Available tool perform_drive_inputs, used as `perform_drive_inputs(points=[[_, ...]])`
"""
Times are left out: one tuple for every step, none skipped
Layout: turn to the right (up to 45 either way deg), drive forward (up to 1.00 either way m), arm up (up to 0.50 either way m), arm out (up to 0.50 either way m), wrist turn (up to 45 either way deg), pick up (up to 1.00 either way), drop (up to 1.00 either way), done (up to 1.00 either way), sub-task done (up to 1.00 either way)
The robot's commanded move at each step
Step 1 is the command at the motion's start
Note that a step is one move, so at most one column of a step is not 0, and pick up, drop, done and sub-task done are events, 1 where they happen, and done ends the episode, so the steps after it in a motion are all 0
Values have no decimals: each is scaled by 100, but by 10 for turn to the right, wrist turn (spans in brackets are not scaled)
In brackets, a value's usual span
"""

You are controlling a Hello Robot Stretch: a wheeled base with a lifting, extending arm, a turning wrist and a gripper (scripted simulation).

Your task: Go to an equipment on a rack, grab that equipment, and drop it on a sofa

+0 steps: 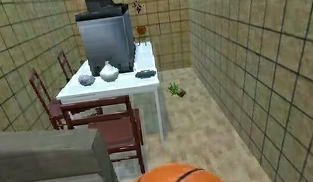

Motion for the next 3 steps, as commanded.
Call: perform_drive_inputs(points=[[60, 0, 0, 0, 0, 0, 0, 0, 0], [-450, 0, 0, 0, 0, 0, 0, 0, 0], [-450, 0, 0, 0, 0, 0, 0, 0, 0]])
